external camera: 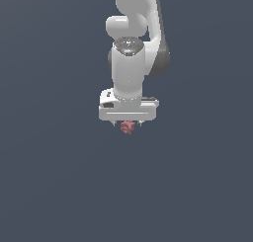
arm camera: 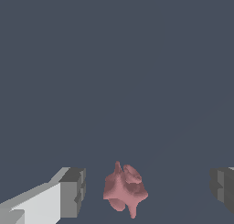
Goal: Pick up the object and move it to a goal position.
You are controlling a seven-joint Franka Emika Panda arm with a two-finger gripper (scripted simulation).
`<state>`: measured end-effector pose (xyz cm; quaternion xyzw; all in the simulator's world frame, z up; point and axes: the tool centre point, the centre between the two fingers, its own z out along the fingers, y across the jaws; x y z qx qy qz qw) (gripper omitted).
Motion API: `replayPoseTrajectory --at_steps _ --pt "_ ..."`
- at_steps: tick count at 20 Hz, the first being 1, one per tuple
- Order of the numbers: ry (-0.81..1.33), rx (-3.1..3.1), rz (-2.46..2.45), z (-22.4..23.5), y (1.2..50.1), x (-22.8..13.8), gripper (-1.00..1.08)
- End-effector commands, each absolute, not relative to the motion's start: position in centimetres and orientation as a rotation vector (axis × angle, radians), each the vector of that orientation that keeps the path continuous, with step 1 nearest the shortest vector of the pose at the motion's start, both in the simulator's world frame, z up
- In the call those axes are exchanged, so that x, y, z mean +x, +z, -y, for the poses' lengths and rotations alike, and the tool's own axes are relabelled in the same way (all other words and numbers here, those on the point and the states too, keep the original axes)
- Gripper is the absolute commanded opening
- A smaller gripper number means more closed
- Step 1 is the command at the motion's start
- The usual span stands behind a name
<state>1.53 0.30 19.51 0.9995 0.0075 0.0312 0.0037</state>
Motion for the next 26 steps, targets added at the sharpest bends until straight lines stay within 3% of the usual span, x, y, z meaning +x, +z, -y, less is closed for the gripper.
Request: replayPoseTrajectory --at_steps 1,15,26 --pt "0.098 3.133 -0.023 -0.3 19.5 1.5 1.0" --pt "0.111 3.116 -0.061 0.7 19.6 1.7 1.0" --pt "0.086 3.127 0.158 0.1 16.8 -0.3 1.0"
